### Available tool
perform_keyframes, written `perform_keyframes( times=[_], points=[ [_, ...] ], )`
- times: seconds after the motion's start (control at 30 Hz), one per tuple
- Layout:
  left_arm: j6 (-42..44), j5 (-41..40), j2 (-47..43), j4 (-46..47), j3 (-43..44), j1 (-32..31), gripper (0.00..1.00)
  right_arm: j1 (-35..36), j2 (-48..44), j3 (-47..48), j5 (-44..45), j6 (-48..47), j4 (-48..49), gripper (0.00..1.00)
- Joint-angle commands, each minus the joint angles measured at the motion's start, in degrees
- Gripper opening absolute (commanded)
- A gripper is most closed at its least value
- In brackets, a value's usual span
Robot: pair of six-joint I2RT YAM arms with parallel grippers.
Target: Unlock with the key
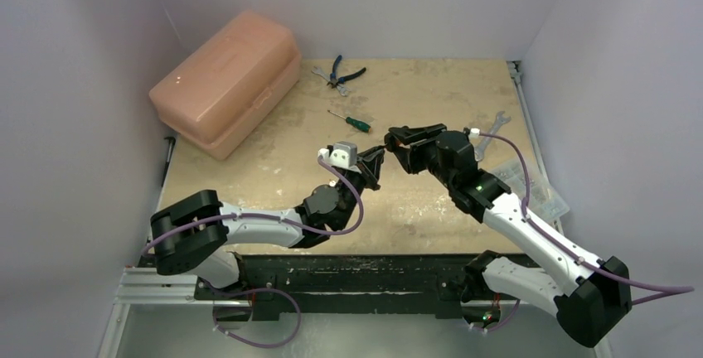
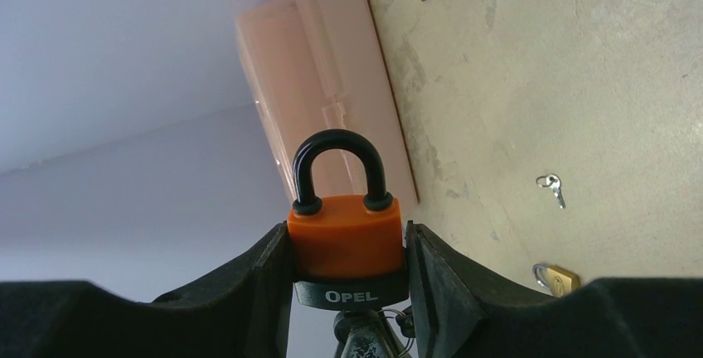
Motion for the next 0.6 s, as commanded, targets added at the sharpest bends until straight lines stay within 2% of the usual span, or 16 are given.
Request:
perform_keyframes(
  times=[0.0, 0.57],
  points=[
    [1.32, 2.52, 0.36, 7.61, 1.79, -1.04, 0.00, 1.06, -0.37, 3.16, -4.85, -1.08, 3.25, 0.00],
    [1.22, 2.26, -1.29, 9.18, -0.77, -1.05, 0.00, 1.07, -0.83, 2.79, -5.16, -2.04, 4.62, 0.00]
  ],
)
